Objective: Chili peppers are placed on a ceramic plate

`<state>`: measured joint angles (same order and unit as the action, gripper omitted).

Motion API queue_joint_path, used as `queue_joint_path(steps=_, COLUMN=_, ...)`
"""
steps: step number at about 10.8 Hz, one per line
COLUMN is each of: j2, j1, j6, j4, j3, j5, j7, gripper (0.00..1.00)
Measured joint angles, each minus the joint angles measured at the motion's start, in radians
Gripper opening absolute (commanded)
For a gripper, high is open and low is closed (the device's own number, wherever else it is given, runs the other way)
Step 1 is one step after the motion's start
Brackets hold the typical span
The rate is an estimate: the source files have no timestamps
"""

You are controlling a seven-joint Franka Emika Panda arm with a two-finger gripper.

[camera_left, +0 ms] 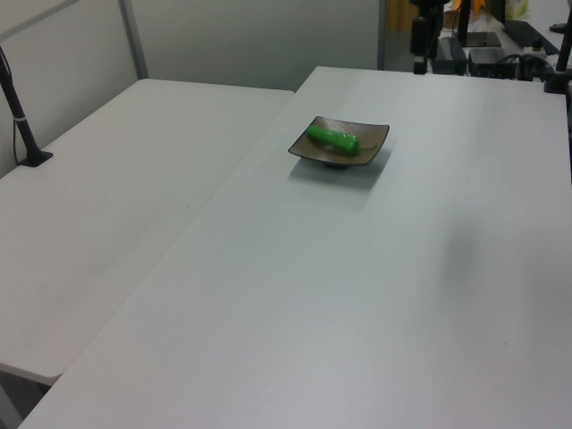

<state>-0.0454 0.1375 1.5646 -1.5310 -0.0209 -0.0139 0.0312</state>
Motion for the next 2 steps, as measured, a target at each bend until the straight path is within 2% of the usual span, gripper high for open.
queue_joint_path(steps=2, j2=0.027, j1=0.027, j6=0.059, j4=-0.052, j3=0.001, j5=-0.001, j7=0.002, gripper=1.00)
